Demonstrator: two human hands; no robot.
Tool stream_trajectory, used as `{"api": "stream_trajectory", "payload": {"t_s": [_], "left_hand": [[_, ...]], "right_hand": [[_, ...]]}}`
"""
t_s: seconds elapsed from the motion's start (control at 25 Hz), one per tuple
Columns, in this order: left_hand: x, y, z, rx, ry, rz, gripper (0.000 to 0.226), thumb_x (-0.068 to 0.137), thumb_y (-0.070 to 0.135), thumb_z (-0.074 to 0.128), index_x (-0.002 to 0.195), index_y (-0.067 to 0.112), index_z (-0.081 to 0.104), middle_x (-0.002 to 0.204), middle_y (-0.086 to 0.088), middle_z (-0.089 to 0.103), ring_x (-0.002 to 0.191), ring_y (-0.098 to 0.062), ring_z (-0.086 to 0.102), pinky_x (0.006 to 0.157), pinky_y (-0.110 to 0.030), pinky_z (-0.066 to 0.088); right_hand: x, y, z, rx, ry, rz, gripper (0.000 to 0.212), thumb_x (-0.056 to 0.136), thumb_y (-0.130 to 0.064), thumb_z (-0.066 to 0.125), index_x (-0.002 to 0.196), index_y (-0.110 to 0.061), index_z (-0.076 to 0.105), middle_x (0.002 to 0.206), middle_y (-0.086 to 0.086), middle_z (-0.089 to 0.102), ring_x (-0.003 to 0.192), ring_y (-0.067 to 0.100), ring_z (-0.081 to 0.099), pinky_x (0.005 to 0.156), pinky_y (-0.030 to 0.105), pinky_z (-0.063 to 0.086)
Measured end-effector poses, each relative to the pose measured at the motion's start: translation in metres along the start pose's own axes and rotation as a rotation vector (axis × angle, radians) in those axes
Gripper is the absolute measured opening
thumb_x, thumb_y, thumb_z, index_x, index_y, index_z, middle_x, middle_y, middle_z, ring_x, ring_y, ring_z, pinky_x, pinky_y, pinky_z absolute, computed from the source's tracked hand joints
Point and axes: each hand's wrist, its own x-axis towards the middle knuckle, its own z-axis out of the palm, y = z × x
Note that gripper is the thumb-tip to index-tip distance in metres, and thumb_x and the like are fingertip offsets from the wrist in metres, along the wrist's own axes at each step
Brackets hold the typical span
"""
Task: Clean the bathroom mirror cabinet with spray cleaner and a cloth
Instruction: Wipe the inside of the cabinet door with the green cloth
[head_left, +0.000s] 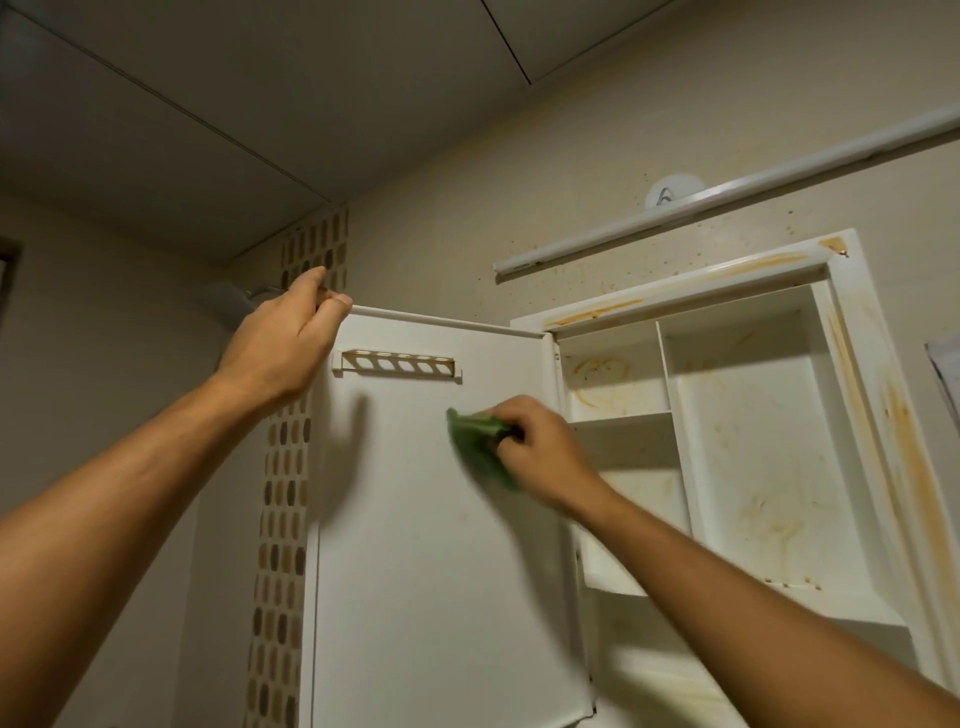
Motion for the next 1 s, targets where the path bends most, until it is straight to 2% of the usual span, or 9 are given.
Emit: {"api": "stream_trajectory", "payload": {"t_s": [0.16, 0.28, 0.4, 0.48, 0.56, 0.64, 0.72, 0.84, 1.0], "left_hand": [[-0.003, 0.004, -0.005, 0.04, -0.033, 0.017, 0.055, 0.111, 0.042, 0.032, 0.158, 0.014, 0.032, 0.148, -0.015, 0.055, 0.13, -0.036, 0.051, 0.105, -0.051, 0.04], [-0.005, 0.009, -0.006, 0.042, -0.042, 0.01, 0.047, 0.111, 0.037, 0.033, 0.149, 0.009, 0.041, 0.138, -0.018, 0.06, 0.106, -0.026, 0.051, 0.097, -0.048, 0.042], [-0.005, 0.01, -0.007, 0.04, -0.057, 0.018, 0.043, 0.111, 0.035, 0.034, 0.141, 0.006, 0.046, 0.13, -0.017, 0.064, 0.098, -0.019, 0.045, 0.086, -0.04, 0.038], [-0.002, 0.005, -0.008, 0.037, -0.07, 0.042, 0.044, 0.111, 0.037, 0.034, 0.14, 0.007, 0.045, 0.128, -0.014, 0.066, 0.098, -0.019, 0.048, 0.085, -0.04, 0.039], [-0.003, 0.001, -0.008, 0.037, -0.067, 0.074, 0.048, 0.108, 0.041, 0.033, 0.142, 0.009, 0.044, 0.129, -0.01, 0.066, 0.1, -0.02, 0.052, 0.088, -0.043, 0.042], [-0.002, -0.002, -0.006, 0.04, -0.059, 0.083, 0.052, 0.109, 0.043, 0.033, 0.15, 0.012, 0.039, 0.135, -0.005, 0.064, 0.109, -0.024, 0.056, 0.095, -0.046, 0.044], [-0.001, -0.005, -0.003, 0.033, -0.053, 0.097, 0.055, 0.109, 0.044, 0.033, 0.155, 0.013, 0.034, 0.139, -0.004, 0.062, 0.113, -0.02, 0.054, 0.098, -0.045, 0.043], [0.0, -0.011, -0.003, 0.013, -0.038, 0.106, 0.069, 0.101, 0.055, 0.028, 0.159, 0.018, 0.028, 0.145, -0.002, 0.059, 0.125, -0.022, 0.054, 0.106, -0.049, 0.043], [0.004, -0.021, -0.001, -0.025, -0.026, 0.102, 0.076, 0.096, 0.061, 0.025, 0.162, 0.023, 0.025, 0.15, 0.001, 0.055, 0.136, -0.024, 0.05, 0.113, -0.053, 0.04]], "right_hand": [[0.019, 0.006, -0.044, 0.067, 0.351, 0.371, 0.011, 0.088, -0.014, 0.067, 0.082, -0.022, 0.061, 0.084, 0.0, 0.068, 0.077, 0.019, 0.069, 0.067, 0.042, 0.063], [0.04, 0.001, -0.031, 0.322, 0.318, 0.543, 0.01, 0.088, -0.01, 0.069, 0.091, -0.006, 0.06, 0.079, 0.01, 0.068, 0.06, 0.02, 0.067, 0.06, 0.037, 0.061], [0.058, -0.006, -0.026, 0.816, 0.16, 0.577, 0.027, 0.092, -0.007, 0.071, 0.114, 0.002, 0.06, 0.104, 0.021, 0.07, 0.083, 0.027, 0.074, 0.071, 0.04, 0.064], [0.054, 0.007, -0.019, 0.565, 0.124, 0.366, 0.037, 0.089, 0.0, 0.067, 0.124, -0.006, 0.057, 0.117, 0.014, 0.068, 0.107, 0.025, 0.069, 0.085, 0.041, 0.061], [0.037, 0.029, -0.014, -0.281, 0.043, -0.149, 0.055, 0.081, -0.002, 0.066, 0.133, -0.016, 0.055, 0.129, 0.005, 0.06, 0.125, 0.02, 0.053, 0.101, 0.036, 0.051], [0.032, 0.045, -0.013, -0.835, -0.047, -0.53, 0.076, 0.071, -0.004, 0.072, 0.143, -0.014, 0.048, 0.141, 0.01, 0.048, 0.13, 0.027, 0.045, 0.105, 0.038, 0.045], [0.042, 0.053, -0.016, -0.988, -0.02, -0.651, 0.081, 0.066, -0.003, 0.077, 0.142, -0.012, 0.049, 0.139, 0.016, 0.048, 0.122, 0.034, 0.051, 0.095, 0.042, 0.052], [0.057, 0.05, -0.02, -1.003, 0.029, -0.72, 0.055, 0.085, -0.018, 0.065, 0.138, -0.013, 0.05, 0.132, 0.016, 0.052, 0.11, 0.033, 0.056, 0.084, 0.044, 0.056], [0.061, 0.051, -0.006, -0.838, 0.058, -0.67, 0.053, 0.101, -0.037, 0.051, 0.147, -0.01, 0.048, 0.132, 0.013, 0.054, 0.117, 0.029, 0.049, 0.098, 0.042, 0.048]]}}
